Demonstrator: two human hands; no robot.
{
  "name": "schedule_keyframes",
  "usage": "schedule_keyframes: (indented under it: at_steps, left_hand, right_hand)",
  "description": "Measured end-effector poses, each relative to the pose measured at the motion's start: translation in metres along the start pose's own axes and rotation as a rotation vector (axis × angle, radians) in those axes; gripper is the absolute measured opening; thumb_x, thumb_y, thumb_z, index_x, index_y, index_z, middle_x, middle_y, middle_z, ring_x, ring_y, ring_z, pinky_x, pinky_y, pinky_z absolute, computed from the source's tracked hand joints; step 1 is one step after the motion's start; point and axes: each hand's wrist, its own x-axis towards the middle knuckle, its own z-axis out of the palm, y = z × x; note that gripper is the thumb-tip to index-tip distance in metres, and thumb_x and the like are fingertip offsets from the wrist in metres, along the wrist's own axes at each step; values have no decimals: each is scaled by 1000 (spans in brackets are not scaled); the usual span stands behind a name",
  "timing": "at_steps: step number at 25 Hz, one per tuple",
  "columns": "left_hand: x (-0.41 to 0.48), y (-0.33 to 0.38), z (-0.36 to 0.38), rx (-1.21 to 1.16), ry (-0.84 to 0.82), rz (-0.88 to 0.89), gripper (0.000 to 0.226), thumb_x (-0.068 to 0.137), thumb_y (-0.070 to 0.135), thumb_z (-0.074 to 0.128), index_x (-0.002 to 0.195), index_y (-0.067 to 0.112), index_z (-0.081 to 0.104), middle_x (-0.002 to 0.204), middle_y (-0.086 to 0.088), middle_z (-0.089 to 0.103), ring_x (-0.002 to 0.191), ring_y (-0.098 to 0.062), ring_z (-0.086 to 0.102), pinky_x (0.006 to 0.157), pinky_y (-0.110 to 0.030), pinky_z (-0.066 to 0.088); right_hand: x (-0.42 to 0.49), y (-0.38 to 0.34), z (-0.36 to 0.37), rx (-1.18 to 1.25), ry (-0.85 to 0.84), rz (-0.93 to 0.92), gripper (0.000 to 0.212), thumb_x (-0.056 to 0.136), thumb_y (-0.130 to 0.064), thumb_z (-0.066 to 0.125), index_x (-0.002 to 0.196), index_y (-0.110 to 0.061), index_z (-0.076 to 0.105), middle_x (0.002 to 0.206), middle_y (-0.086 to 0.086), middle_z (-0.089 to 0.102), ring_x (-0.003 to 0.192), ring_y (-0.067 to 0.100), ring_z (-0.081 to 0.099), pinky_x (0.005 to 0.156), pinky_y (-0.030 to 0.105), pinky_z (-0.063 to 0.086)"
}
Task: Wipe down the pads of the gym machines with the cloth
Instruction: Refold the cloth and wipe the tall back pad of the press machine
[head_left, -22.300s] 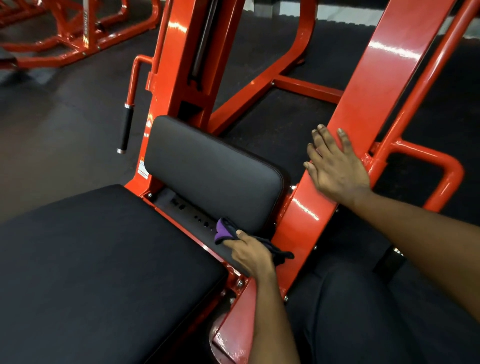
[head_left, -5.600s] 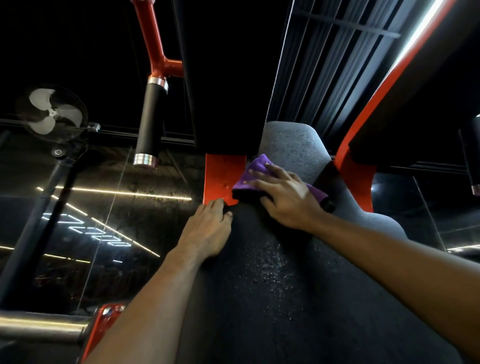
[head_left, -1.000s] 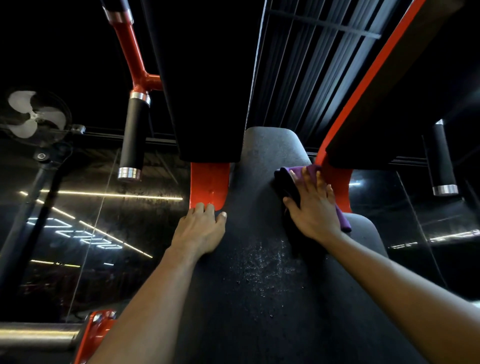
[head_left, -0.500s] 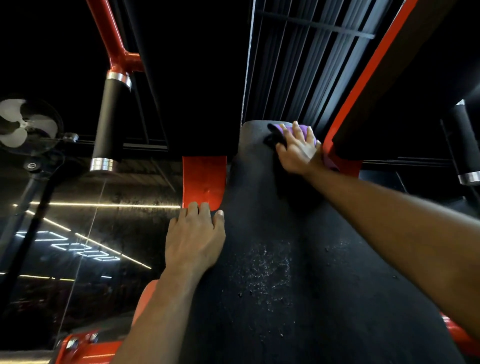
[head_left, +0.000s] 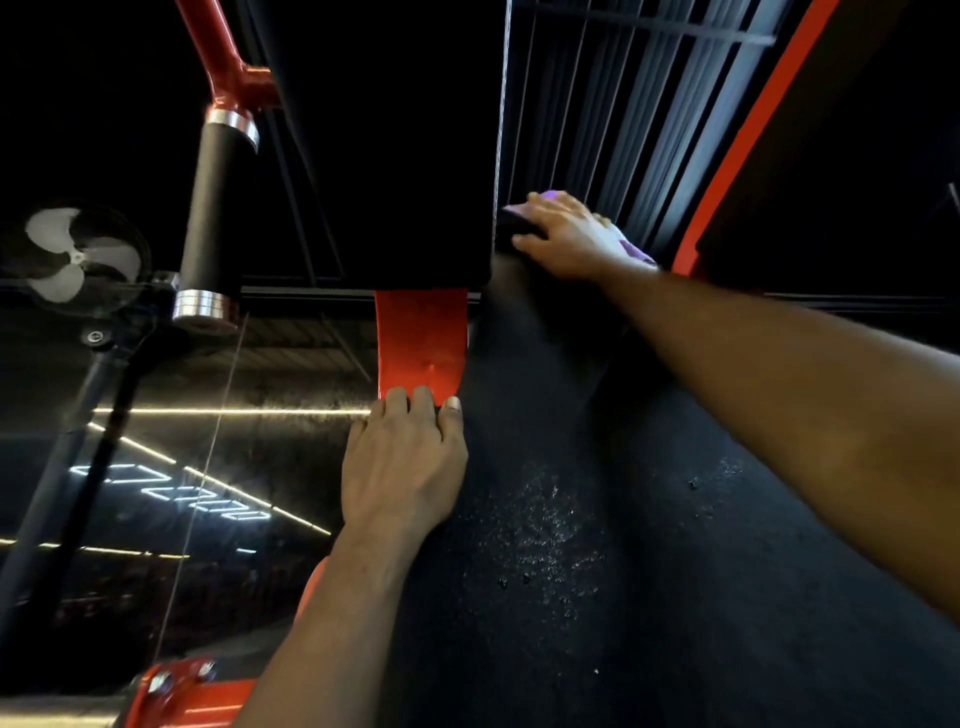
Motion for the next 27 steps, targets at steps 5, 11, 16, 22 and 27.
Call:
schedule_keyframes:
  at_steps: [5,11,16,22,27]
  left_hand:
    - [0,-4,-4,21,-37,23,35,105,43,23,103,20,49,113,-7,55,106,-26,52,94,-42,37]
    - [0,1,-8,4,-73,-3,38,106,42,24,111,18,52,119,-7,53,109,-26,53,94,-42,37]
    - [1,3,-16,14,-133,-17,37,106,41,26,116,17,53,120,-7,52,110,-25,52,92,-42,39]
    - [0,9,-19,23,-145,-34,40,106,42,25,119,17,54,122,-8,53,109,-24,54,93,-41,40]
    - [-2,5,-15,58,-87,2,41,106,41,22,114,16,53,118,-8,54,106,-26,55,86,-38,37]
  right_hand:
    - [-7,-24,14,-29,118,162,47,98,-46,42,144,-38,48,156,-8,40,151,25,21,115,62,21]
    - [-65,-17,16,-21,67,-68,51,98,-48,46,149,-46,43,162,-16,32,154,16,16,119,59,16]
    - [-144,-33,24,-22,118,-243,58,91,-58,36,146,-44,48,159,-13,38,153,17,22,119,52,24]
    - [-152,-36,32,-113,135,-190,56,96,-53,33,150,-44,42,163,-9,33,155,21,19,121,52,23]
    - [-78,-34,28,-93,102,18,55,94,-43,42,149,-39,43,165,-5,28,155,24,13,123,52,15]
